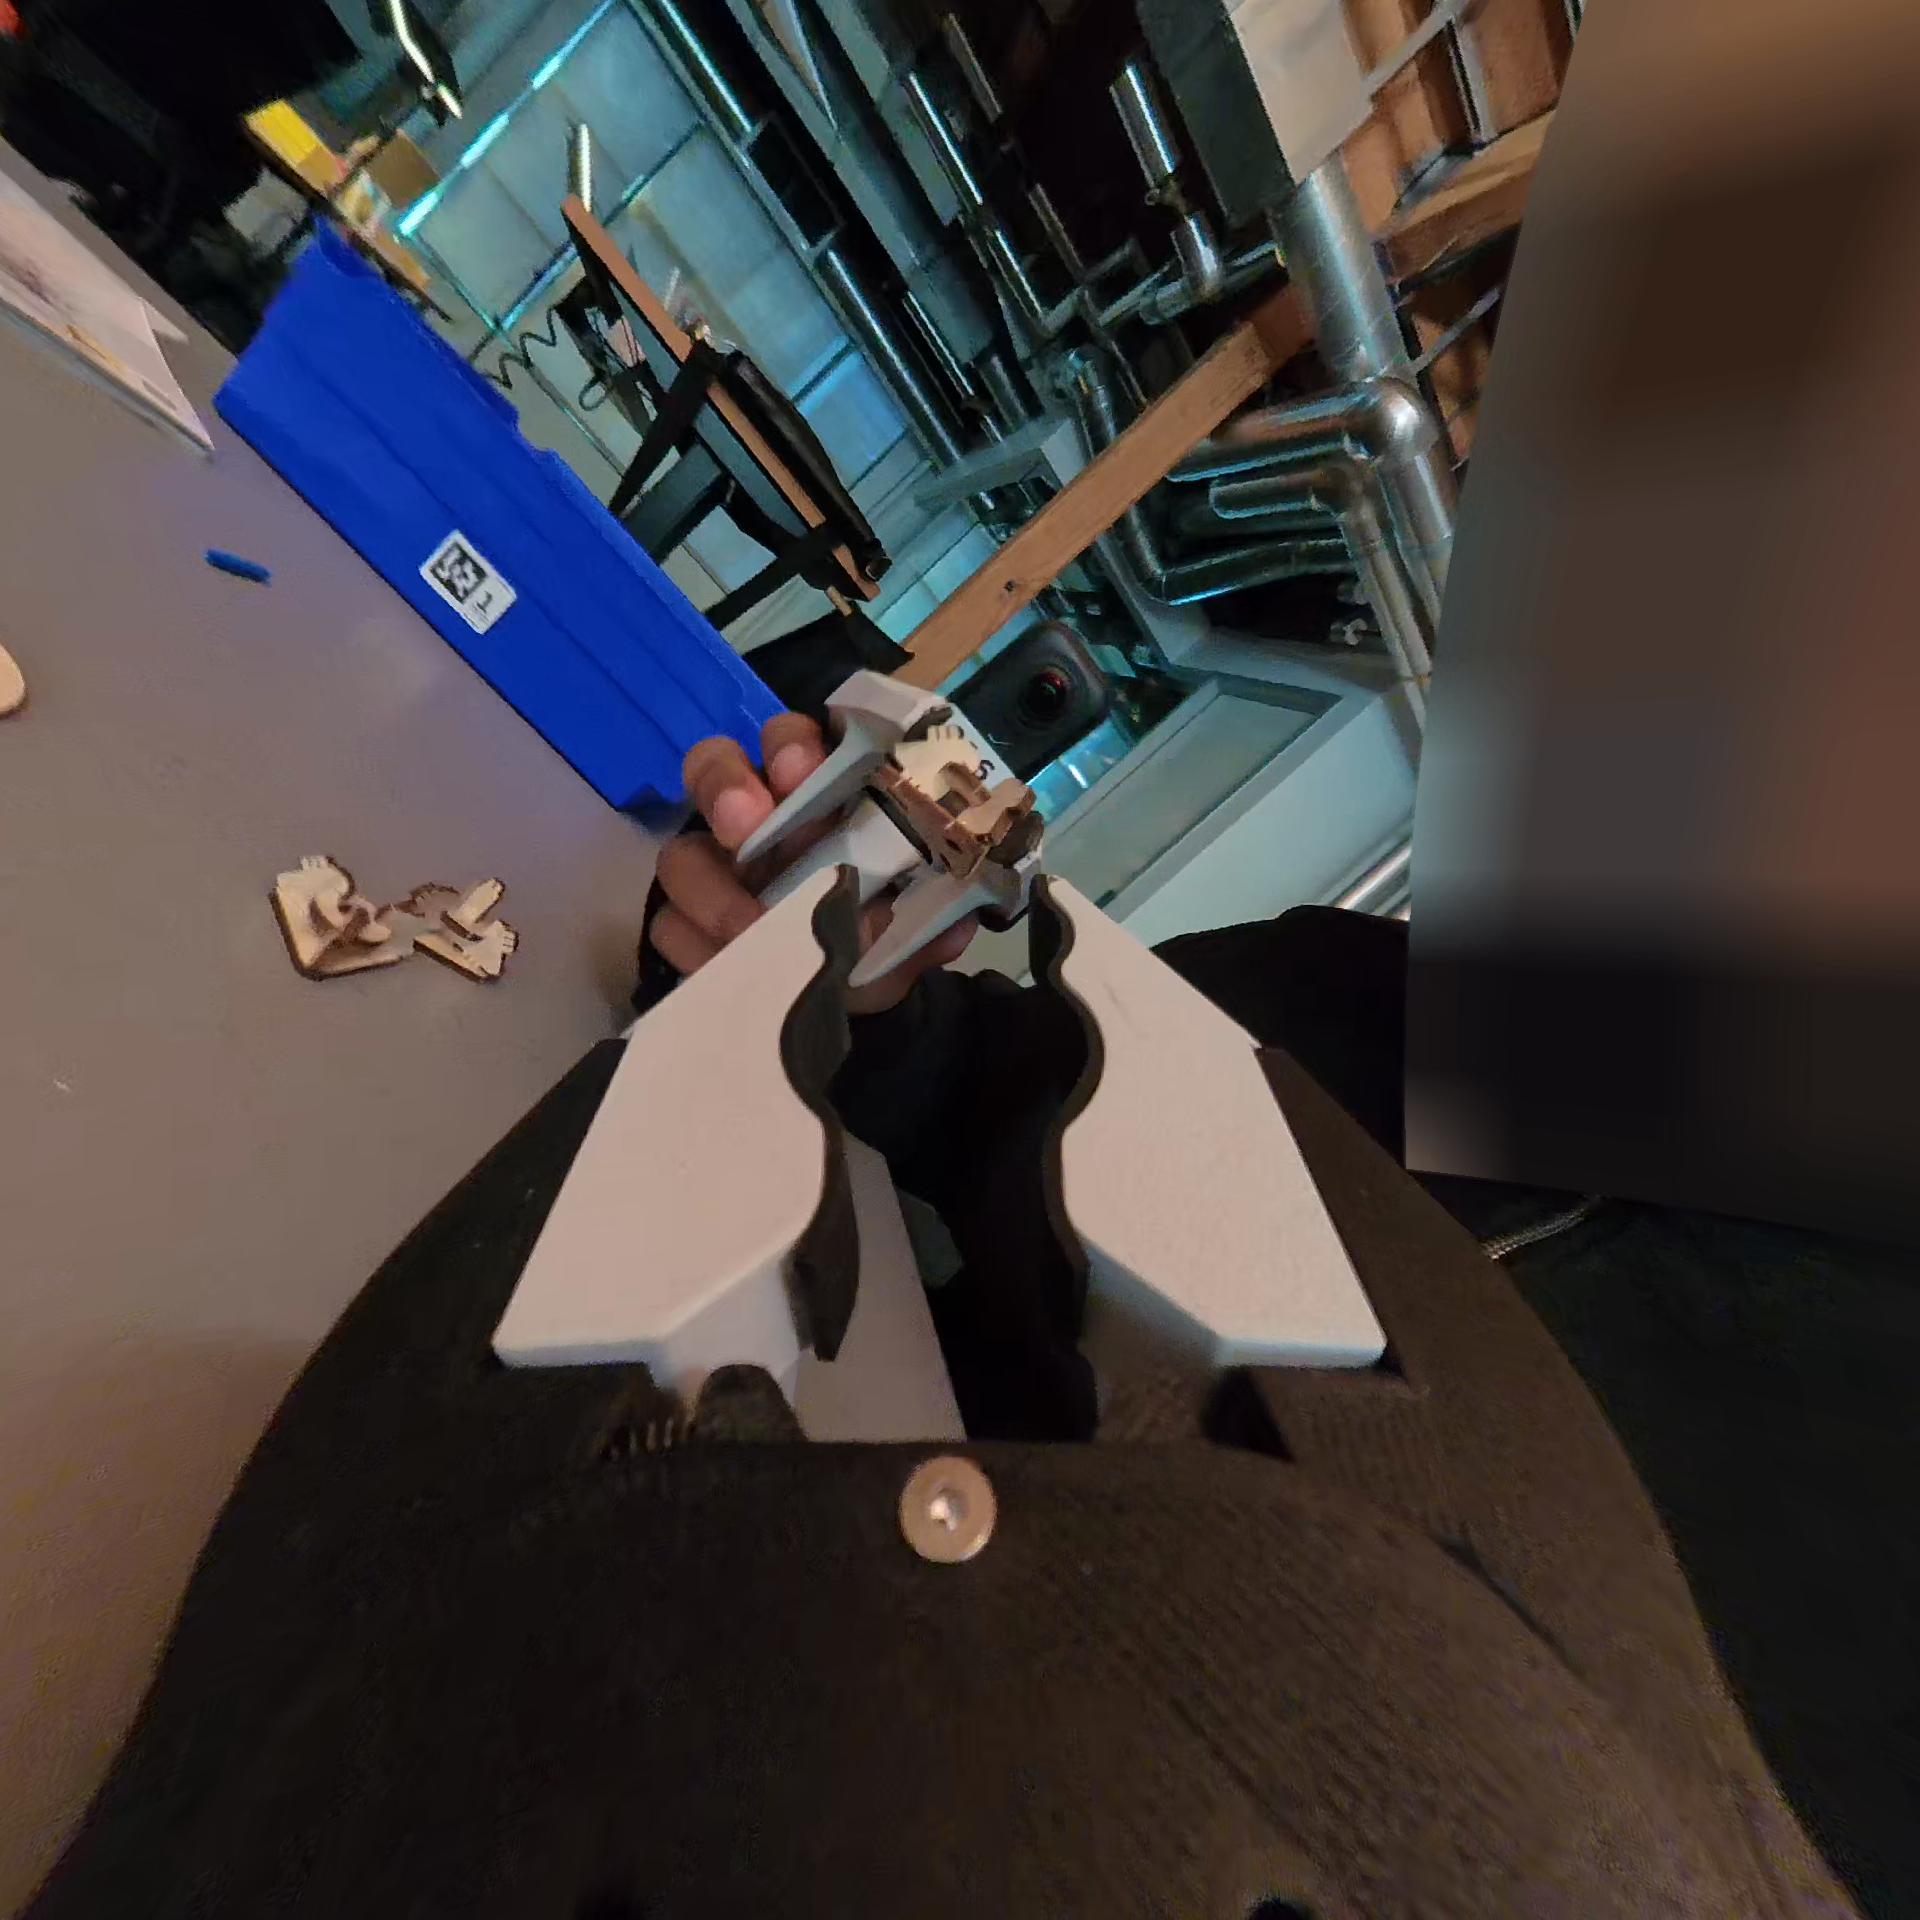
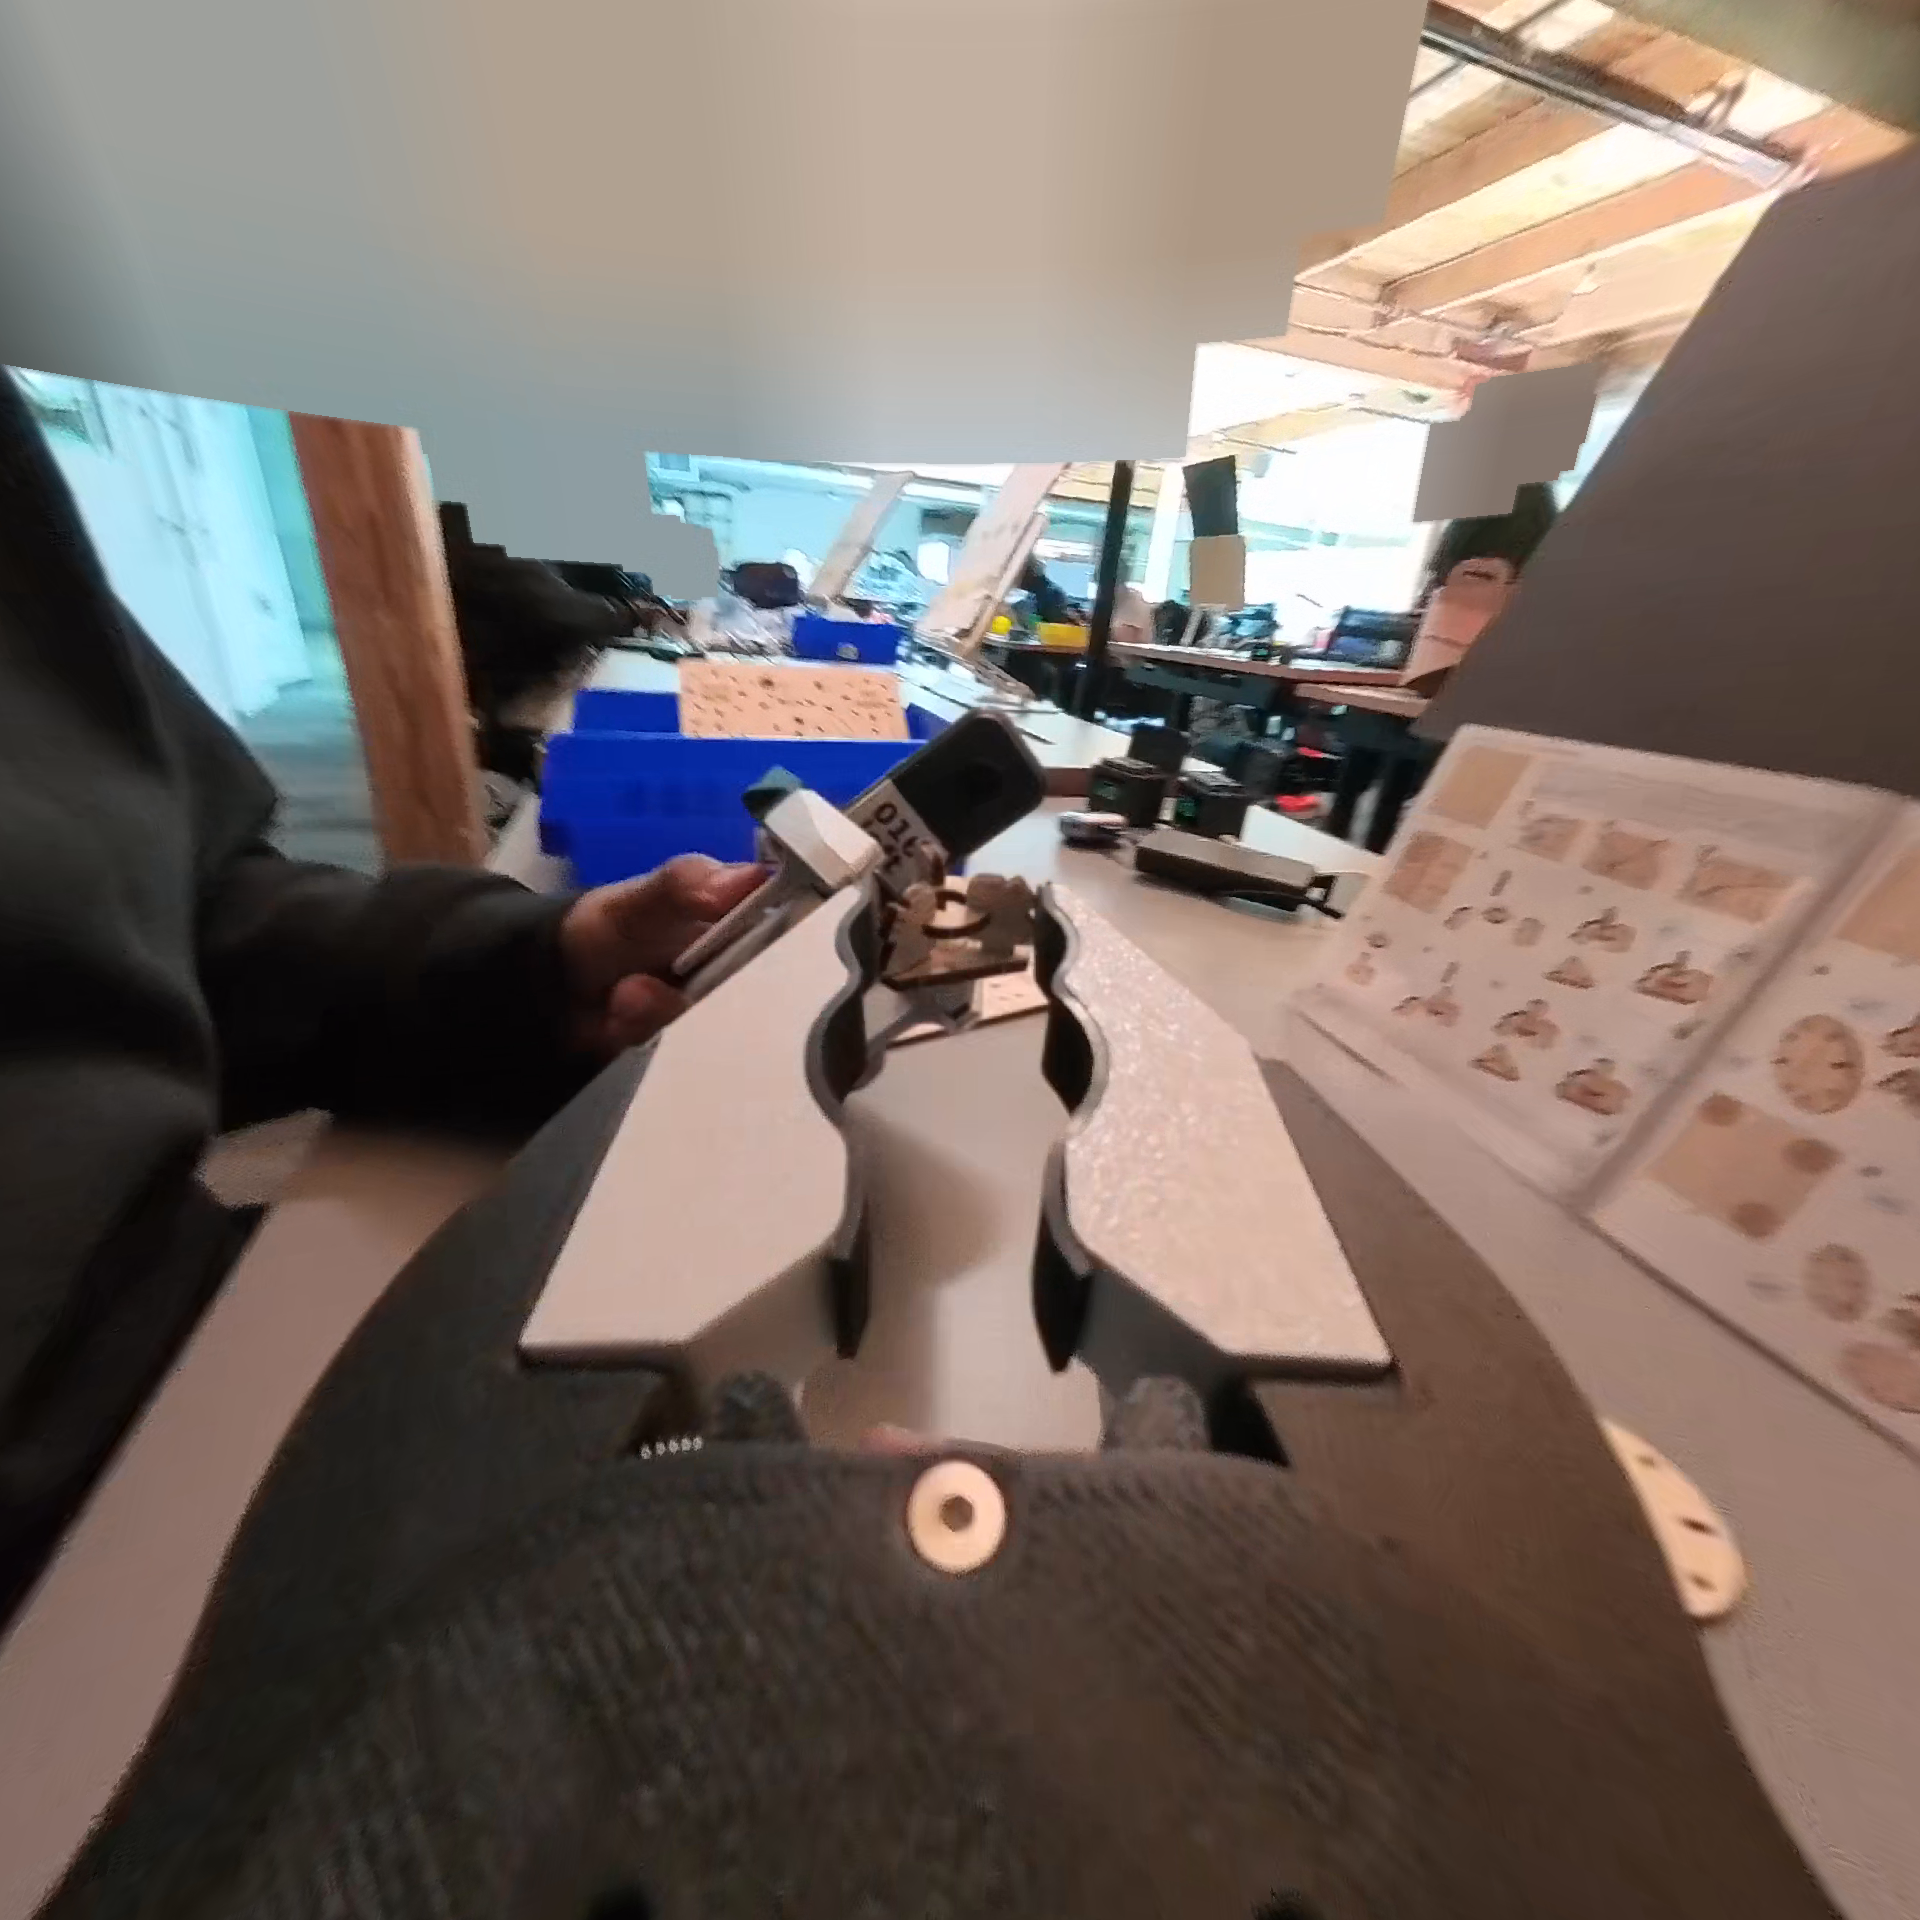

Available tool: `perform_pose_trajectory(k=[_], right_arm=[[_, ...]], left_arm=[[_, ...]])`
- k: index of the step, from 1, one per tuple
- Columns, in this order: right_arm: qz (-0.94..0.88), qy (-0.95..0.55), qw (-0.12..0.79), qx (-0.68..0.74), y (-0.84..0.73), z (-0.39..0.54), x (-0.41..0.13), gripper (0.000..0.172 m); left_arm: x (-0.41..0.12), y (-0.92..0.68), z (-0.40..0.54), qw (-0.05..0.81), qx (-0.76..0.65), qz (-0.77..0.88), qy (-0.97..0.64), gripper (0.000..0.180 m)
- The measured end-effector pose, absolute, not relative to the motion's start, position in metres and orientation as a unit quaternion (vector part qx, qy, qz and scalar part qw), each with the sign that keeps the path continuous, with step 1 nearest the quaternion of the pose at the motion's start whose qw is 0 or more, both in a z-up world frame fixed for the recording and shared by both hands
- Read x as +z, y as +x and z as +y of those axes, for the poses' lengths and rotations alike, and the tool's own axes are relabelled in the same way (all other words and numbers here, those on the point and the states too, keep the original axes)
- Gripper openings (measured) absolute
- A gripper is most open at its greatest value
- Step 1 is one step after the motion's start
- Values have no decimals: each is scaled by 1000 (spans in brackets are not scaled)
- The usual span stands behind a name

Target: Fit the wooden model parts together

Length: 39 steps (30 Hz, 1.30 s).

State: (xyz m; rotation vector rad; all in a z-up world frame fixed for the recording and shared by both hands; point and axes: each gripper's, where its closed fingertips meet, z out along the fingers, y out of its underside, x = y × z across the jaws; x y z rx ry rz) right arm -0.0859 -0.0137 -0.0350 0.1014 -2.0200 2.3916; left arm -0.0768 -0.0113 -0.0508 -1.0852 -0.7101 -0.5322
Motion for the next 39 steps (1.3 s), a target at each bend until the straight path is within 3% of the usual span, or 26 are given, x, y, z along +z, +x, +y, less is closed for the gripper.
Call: perform_pose_trajectory(k=[7, 22, 27, 31, 39], right_arm=[[-653, 8, -75, 753, -84, -18, -43, 27], [-671, 10, -57, 740, -87, -21, -51, 27], [-684, 30, 4, 729, -90, -22, -54, 27], [-691, 68, 94, 714, -92, -21, -54, 27], [-681, 154, 267, 665, -88, -23, -55, 28]], left_arm=[[-55, -78, -10, 747, -84, -308, -584, 18], [-54, -77, -12, 738, -23, -293, -608, 7], [-57, -78, -11, 736, -45, -301, -604, 2], [-57, -76, -10, 744, -97, -307, -586, 10], [-60, -80, -13, 744, -116, -325, -572, 6]])
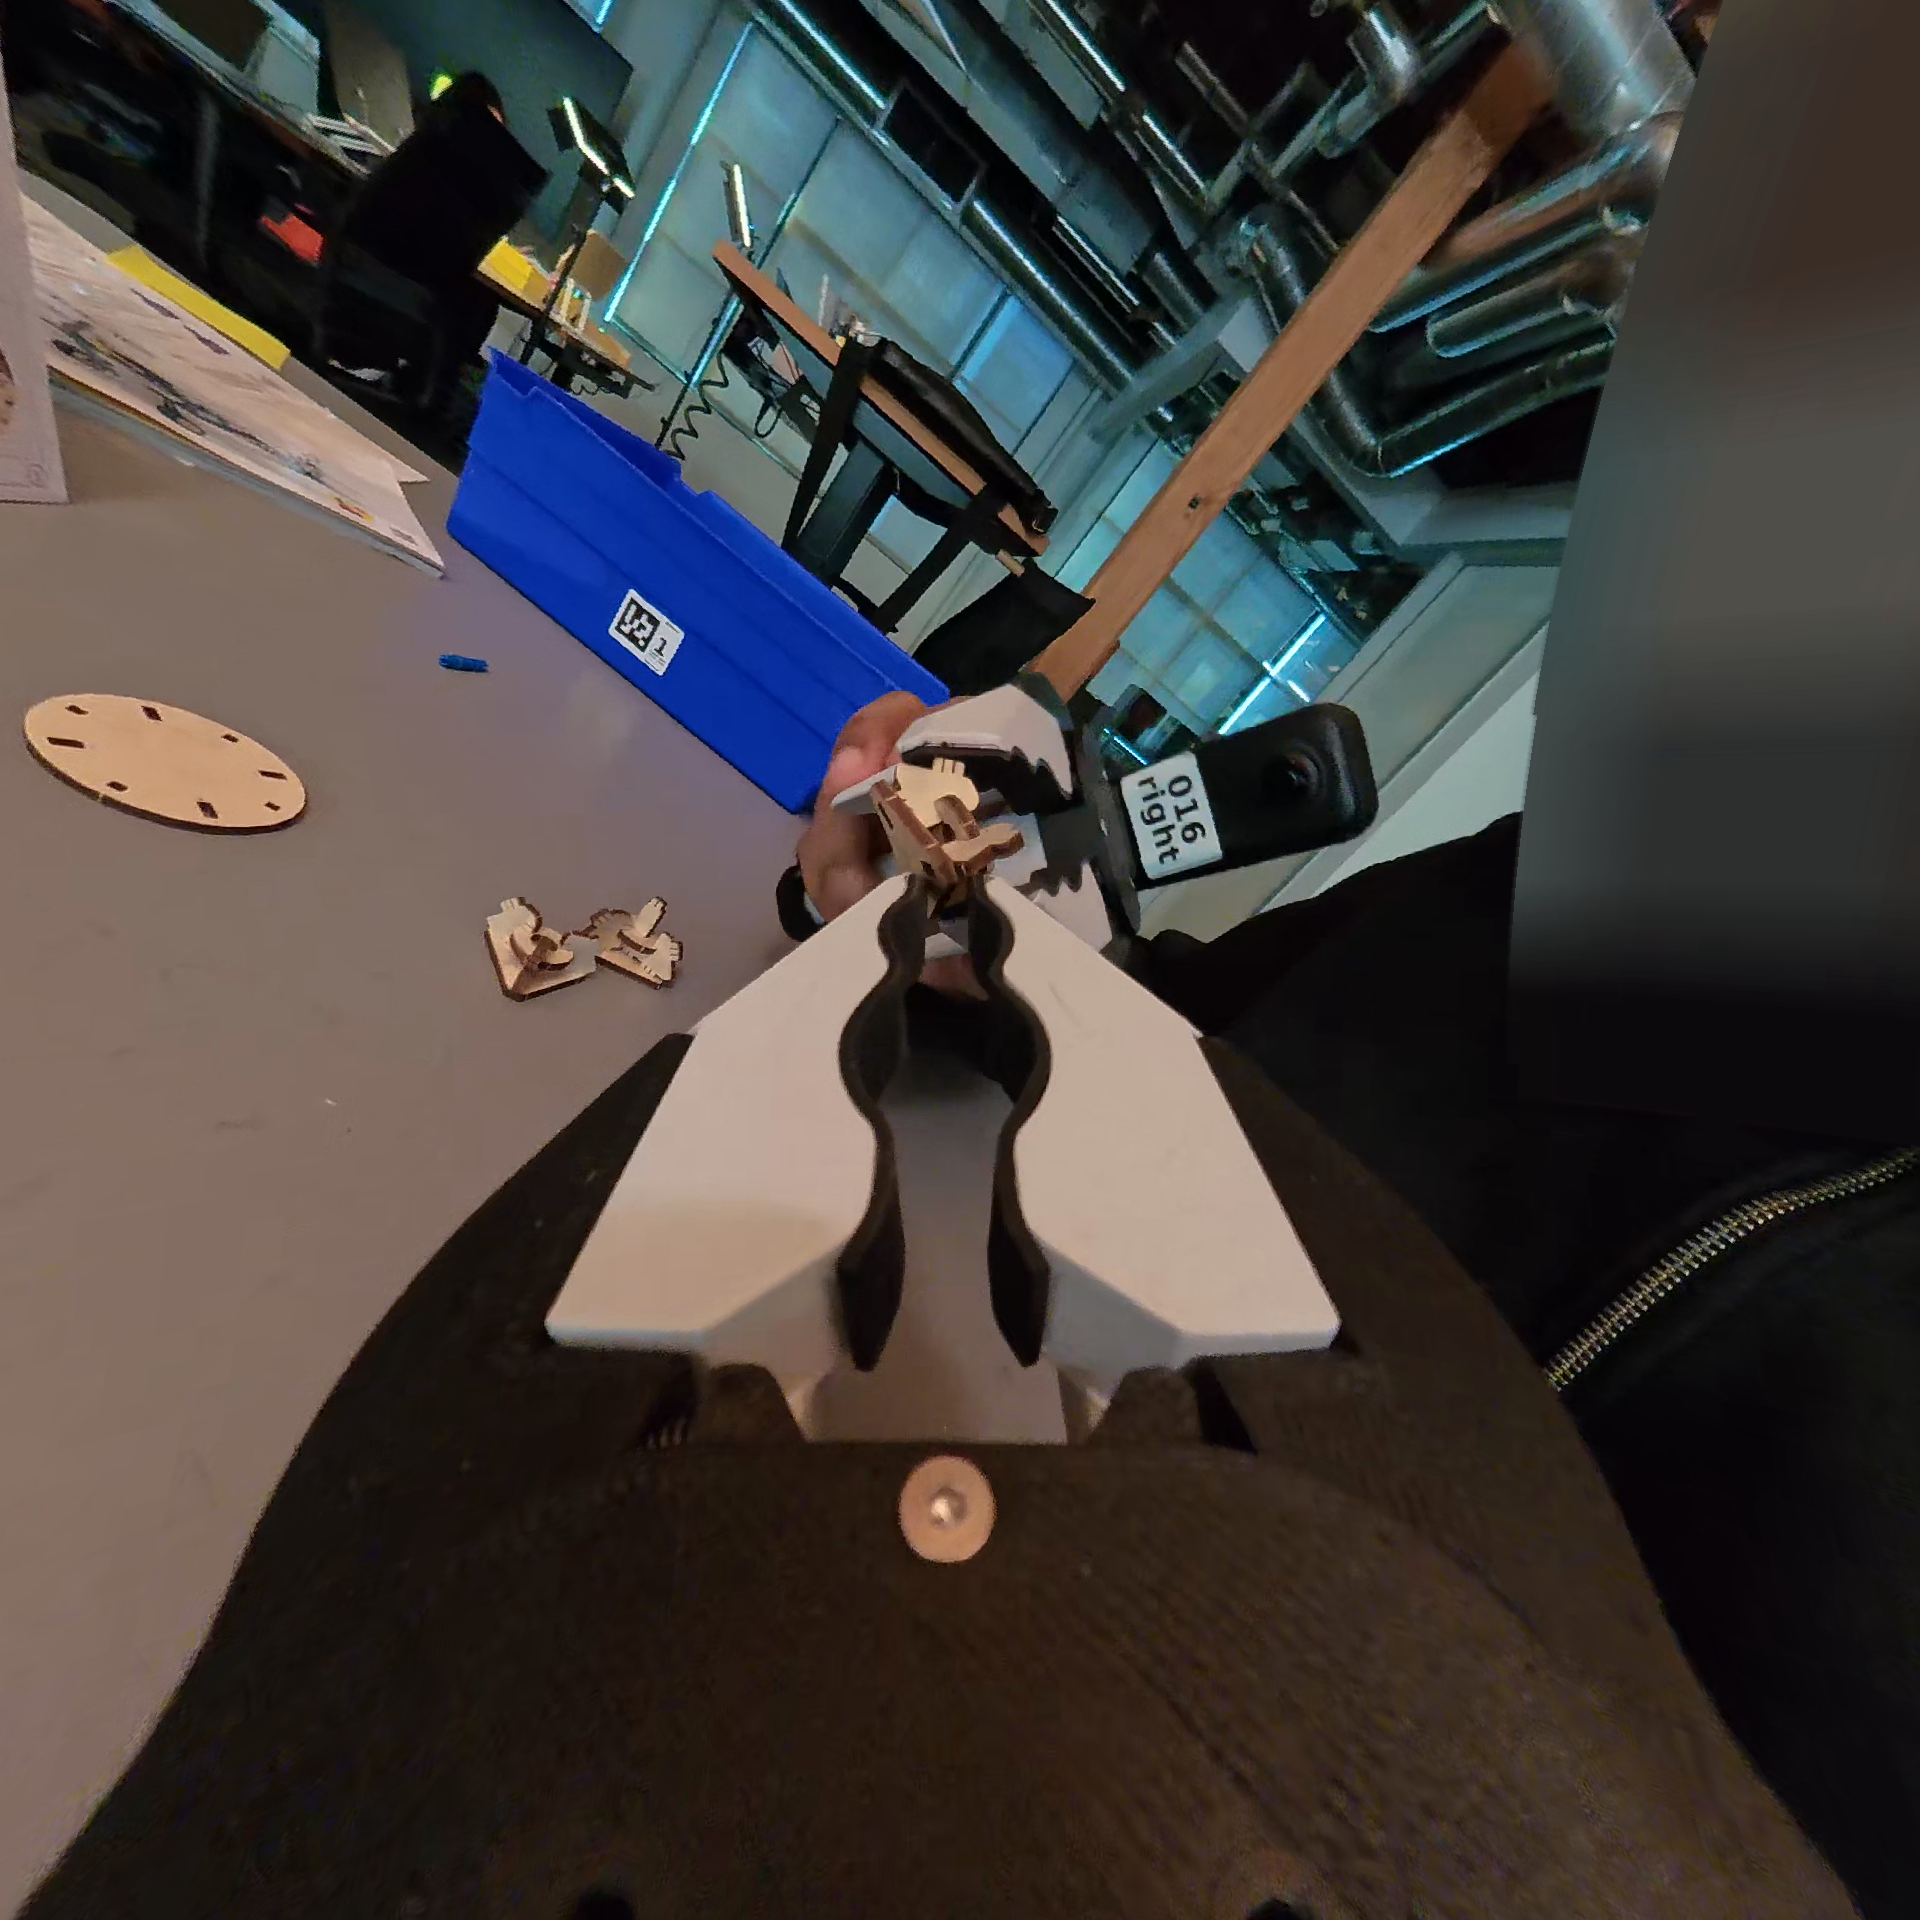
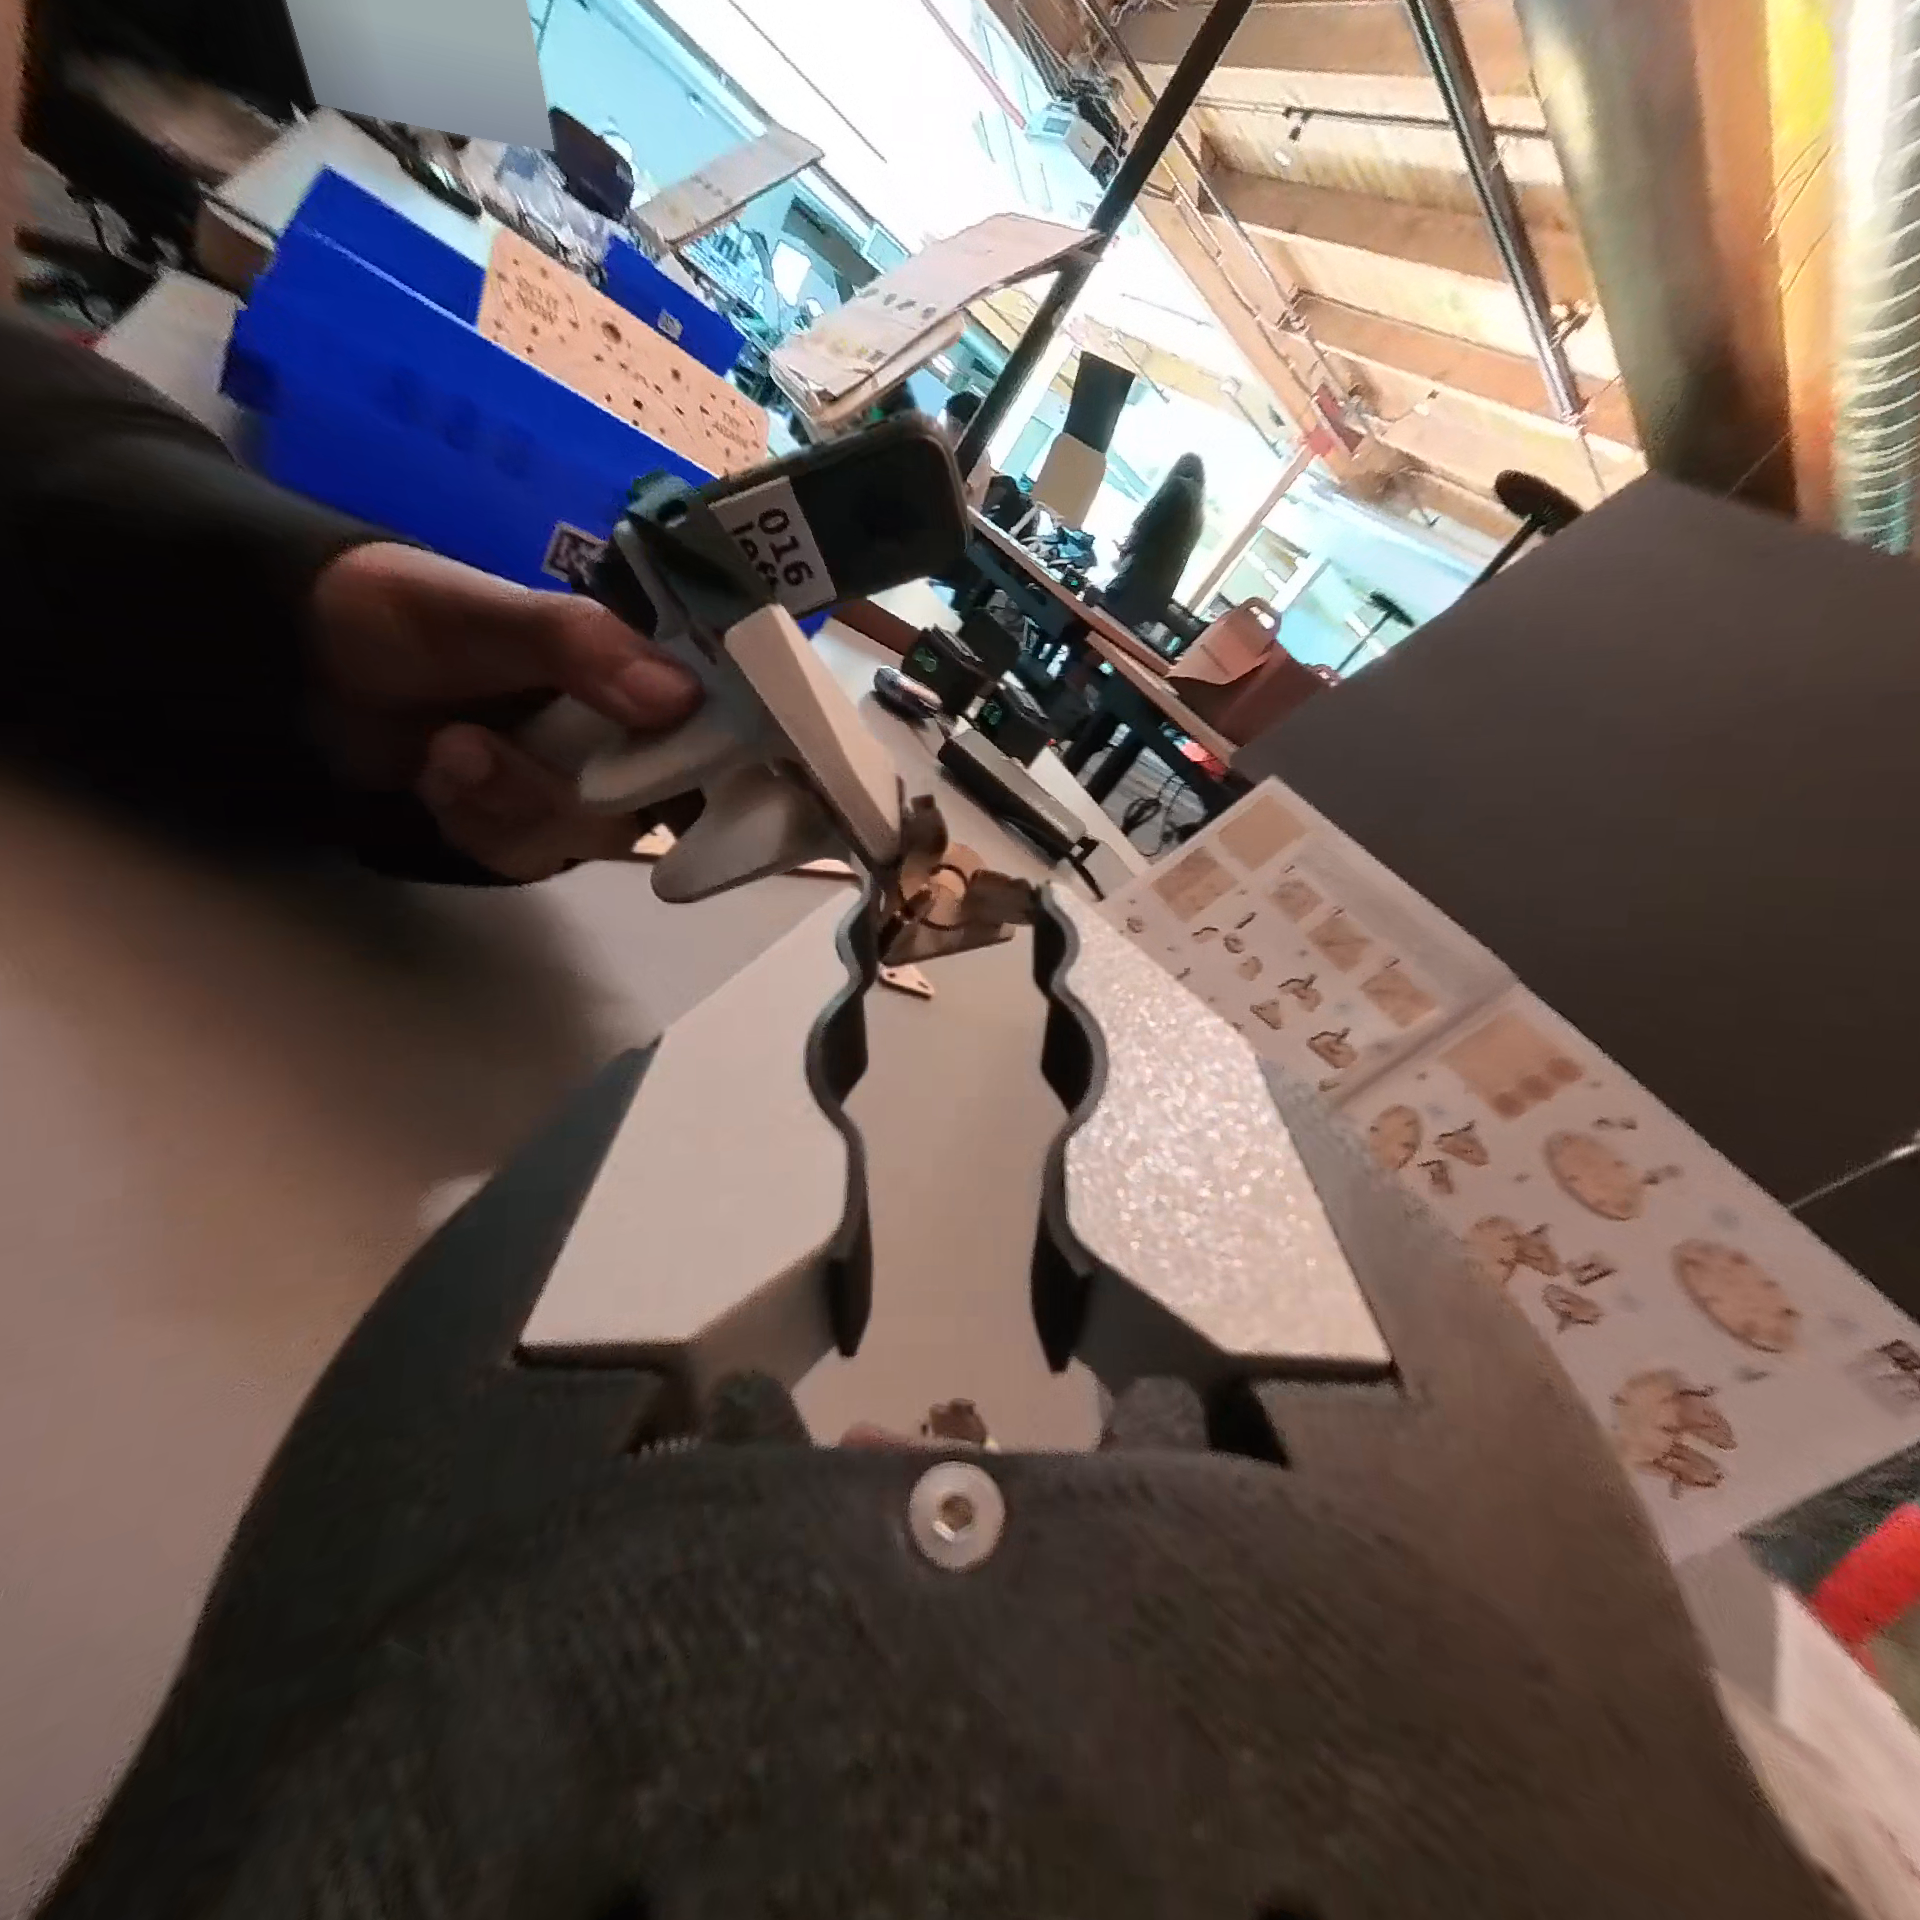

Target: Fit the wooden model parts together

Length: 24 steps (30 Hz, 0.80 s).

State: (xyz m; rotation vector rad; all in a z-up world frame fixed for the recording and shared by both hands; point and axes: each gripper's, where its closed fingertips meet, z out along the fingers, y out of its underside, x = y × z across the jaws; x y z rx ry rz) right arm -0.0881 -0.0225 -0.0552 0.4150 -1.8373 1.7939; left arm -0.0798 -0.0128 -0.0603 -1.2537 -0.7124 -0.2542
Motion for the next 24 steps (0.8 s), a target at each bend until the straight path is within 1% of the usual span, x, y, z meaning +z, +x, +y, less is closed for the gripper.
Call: perform_pose_trajectory(k=[3, 13, 14, 15, 16, 17, 19, 20, 24], right_arm=[[-683, 155, 273, 660, -88, -23, -56, 28], [-683, 150, 274, 661, -89, -23, -56, 28], [-680, 150, 274, 663, -88, -23, -54, 28], [-678, 149, 273, 666, -88, -22, -53, 28], [-675, 148, 270, 670, -88, -21, -52, 28], [-671, 149, 264, 677, -87, -20, -50, 28], [-656, 158, 243, 697, -79, -18, -44, 28], [-645, 167, 230, 710, -73, -17, -41, 28], [-604, 194, 202, 746, -55, -11, -29, 28]], left_arm=[[-65, -83, -14, 736, -106, -339, -576, 2], [-62, -83, -16, 744, -108, -335, -569, 2], [-60, -81, -15, 748, -118, -331, -563, 4], [-56, -79, -15, 755, -131, -323, -555, 14], [-52, -77, -14, 764, -144, -313, -545, 32], [-47, -75, -15, 773, -155, -306, -534, 42], [-40, -72, -16, 786, -182, -292, -513, 53], [-38, -70, -16, 791, -203, -289, -500, 56], [-25, -53, -12, 794, -331, -243, -448, 56]])
